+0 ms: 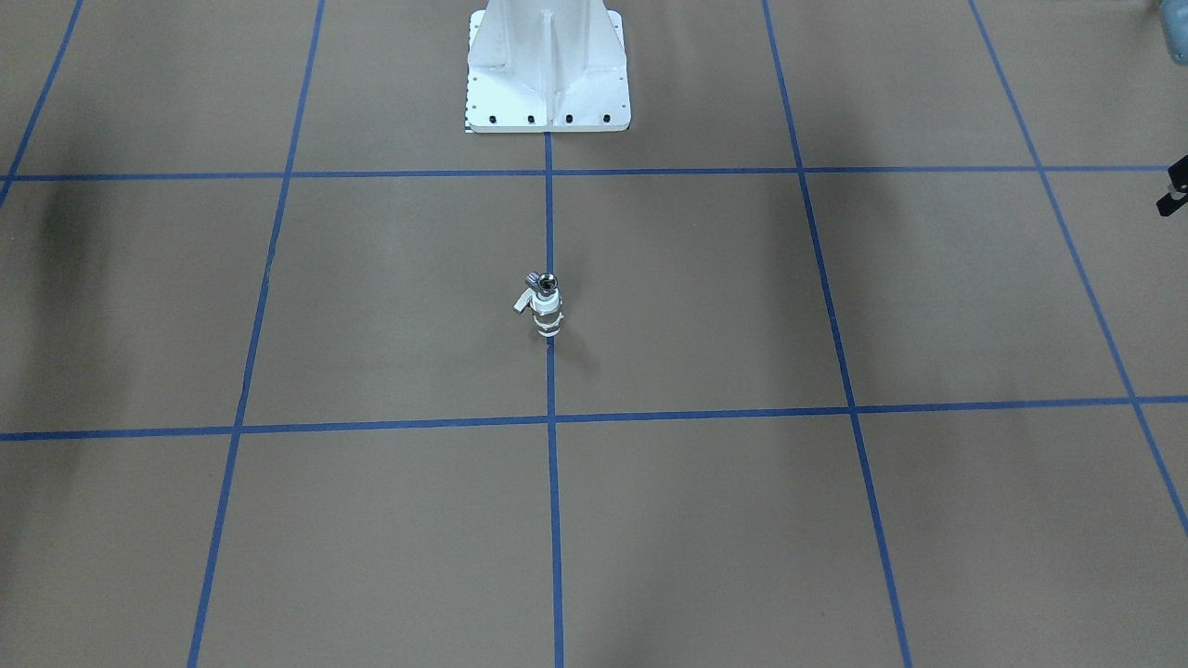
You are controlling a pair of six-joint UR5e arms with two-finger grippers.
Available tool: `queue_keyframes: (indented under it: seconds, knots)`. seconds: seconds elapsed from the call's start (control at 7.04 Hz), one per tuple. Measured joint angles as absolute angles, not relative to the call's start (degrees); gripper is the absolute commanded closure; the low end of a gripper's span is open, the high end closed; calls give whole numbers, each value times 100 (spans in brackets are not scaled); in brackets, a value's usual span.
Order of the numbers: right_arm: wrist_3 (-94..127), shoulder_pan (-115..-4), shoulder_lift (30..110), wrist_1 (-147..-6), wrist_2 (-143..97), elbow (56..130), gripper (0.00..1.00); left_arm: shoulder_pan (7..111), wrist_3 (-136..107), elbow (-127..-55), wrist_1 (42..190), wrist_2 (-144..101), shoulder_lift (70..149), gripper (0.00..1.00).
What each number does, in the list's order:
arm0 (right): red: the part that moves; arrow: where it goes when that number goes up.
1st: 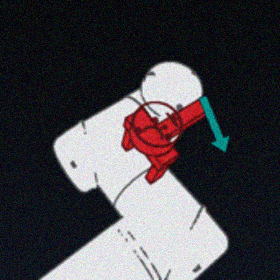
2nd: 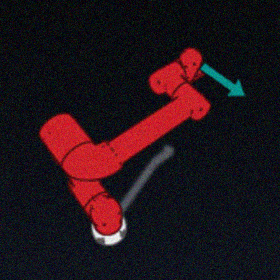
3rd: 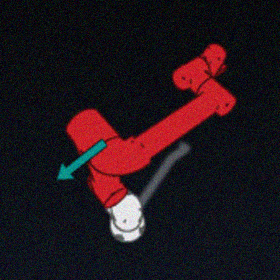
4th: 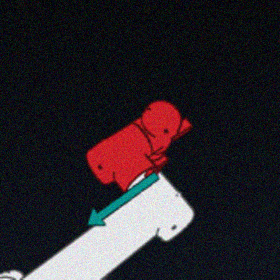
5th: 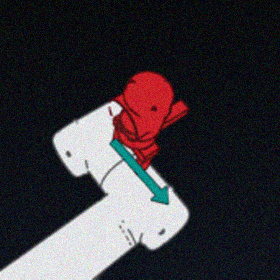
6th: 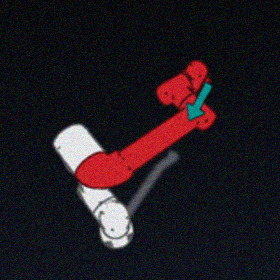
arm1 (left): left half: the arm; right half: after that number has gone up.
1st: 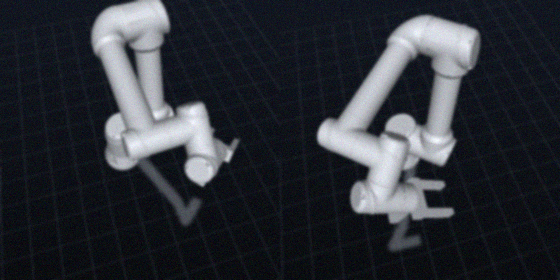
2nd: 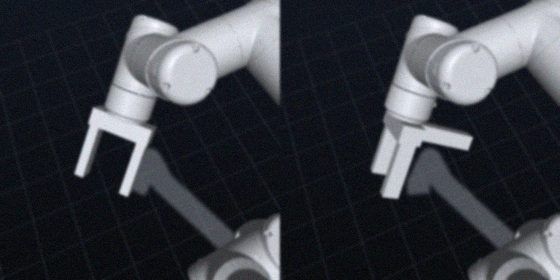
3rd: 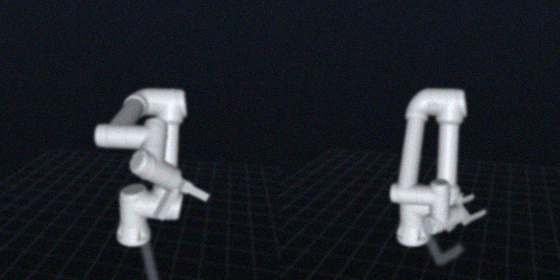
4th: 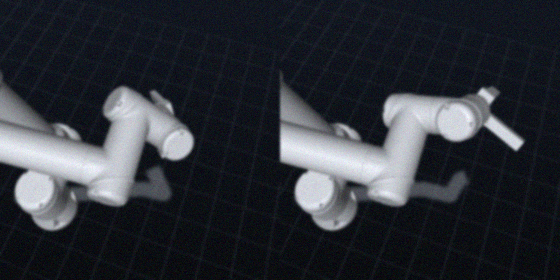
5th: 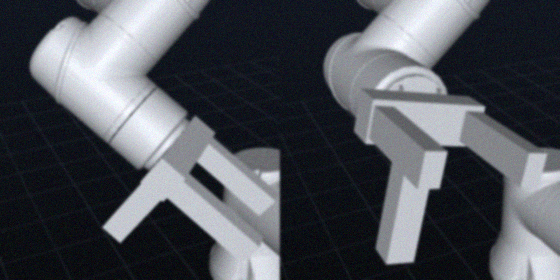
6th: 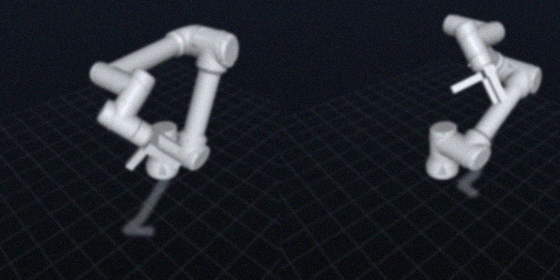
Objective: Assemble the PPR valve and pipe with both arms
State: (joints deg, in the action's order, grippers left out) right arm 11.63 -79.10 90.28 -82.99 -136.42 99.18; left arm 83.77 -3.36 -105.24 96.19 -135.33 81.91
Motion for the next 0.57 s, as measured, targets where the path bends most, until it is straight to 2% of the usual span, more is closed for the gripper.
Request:
queue_keyframes:
  seconds: [0.57]
  knots:
    - [1140,-7910,9034,-8297,-13632,9918,1,8390,-293,-10717,9619,-13489,8175,0]
